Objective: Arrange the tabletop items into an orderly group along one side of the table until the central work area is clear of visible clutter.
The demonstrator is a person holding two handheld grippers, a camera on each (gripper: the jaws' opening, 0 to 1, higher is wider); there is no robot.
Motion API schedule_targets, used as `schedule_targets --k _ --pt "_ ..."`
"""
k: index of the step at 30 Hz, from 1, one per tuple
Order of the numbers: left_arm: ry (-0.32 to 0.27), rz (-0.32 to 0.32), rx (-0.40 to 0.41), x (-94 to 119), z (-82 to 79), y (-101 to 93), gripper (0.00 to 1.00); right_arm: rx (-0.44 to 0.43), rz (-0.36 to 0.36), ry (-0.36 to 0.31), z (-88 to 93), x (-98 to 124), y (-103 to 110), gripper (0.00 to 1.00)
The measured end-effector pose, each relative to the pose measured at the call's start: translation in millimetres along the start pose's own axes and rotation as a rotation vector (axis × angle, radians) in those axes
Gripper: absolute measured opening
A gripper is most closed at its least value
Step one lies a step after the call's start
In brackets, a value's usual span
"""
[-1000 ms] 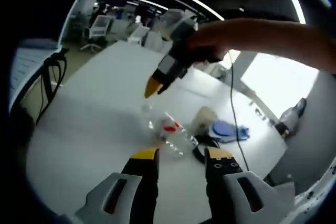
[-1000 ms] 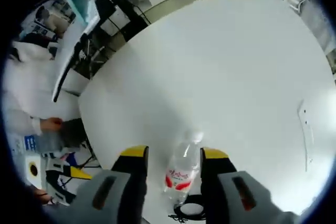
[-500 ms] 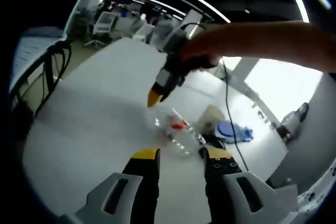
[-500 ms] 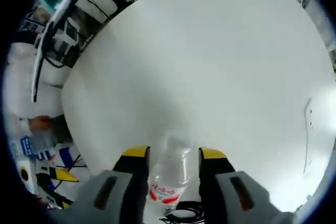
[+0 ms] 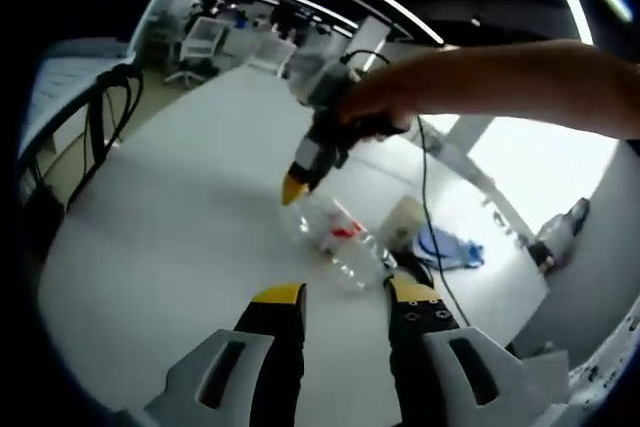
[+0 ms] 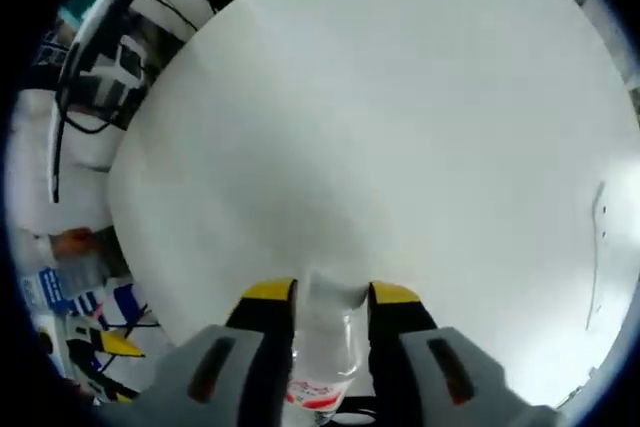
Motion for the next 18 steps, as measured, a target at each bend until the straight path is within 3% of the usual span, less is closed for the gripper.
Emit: schedule_targets --k 18 --pt "0.014 0.007 -0.007 -9.1 0.6 1.3 0.28 -0.044 -0.003 -0.033 15.2 2.0 -4.0 0.19"
Point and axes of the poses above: the point that each gripper's makers call its tool centre point, and the gripper's own axes: x roughly backward along the fingers, y roughly to its left, z roughly out of its underside, the point moved 7 cm from there along x, roughly backward along the fingers, and after that the axes turned 14 degrees about y, right-handed, at the moved point
